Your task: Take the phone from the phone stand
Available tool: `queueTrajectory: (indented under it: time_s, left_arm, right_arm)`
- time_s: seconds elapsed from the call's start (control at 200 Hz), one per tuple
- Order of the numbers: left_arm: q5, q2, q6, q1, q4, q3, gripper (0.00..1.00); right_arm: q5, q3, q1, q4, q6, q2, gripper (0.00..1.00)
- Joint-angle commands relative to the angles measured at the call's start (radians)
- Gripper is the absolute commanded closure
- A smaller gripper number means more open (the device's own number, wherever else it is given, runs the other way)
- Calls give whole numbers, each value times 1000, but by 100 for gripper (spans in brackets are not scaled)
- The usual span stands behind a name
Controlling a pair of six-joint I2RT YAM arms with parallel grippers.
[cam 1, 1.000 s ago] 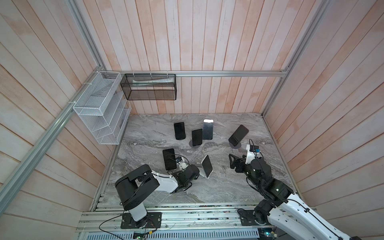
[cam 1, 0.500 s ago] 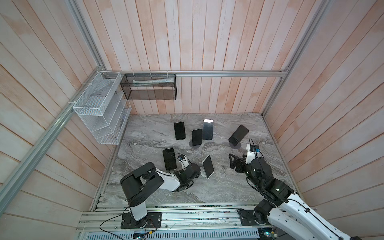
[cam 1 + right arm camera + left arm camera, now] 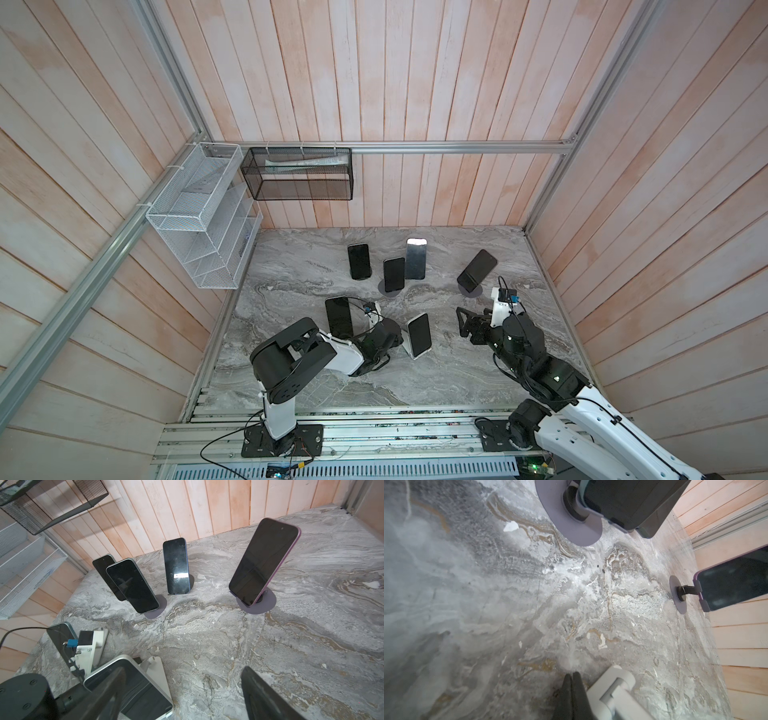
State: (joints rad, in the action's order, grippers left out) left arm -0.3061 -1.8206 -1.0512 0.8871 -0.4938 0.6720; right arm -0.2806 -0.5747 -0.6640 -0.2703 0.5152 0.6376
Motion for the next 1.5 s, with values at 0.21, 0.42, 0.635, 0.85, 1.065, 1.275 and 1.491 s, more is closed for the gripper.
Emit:
queueTrajectory:
  time_s: [0.21, 0.42, 0.635, 0.85, 1.065, 1.275, 1.491]
  left_arm:
    - [27, 382, 239, -48, 236, -20, 100]
    - [90, 763, 324, -48, 492, 8, 94]
    - [75, 1149, 312, -48, 678, -83, 19]
    - [27, 1439, 247, -48, 802, -155, 0]
    - [11, 1468, 242, -48, 819, -173, 0]
    - [55, 1414, 268, -48, 752, -178, 0]
    - [58, 1416, 267, -48, 748, -193, 0]
  right_arm:
    - [144, -123, 1, -63, -150, 136, 10]
    - [213, -171, -8, -26, -141, 255, 8]
    - [237, -199, -29, 21, -140, 352, 5]
    - [215, -228, -62, 25, -140, 410, 2]
    - [238, -253, -102, 44, -147, 475, 2]
    - [250, -305, -134, 0, -214, 526, 2]
    - [215, -307, -172, 16, -203, 557, 2]
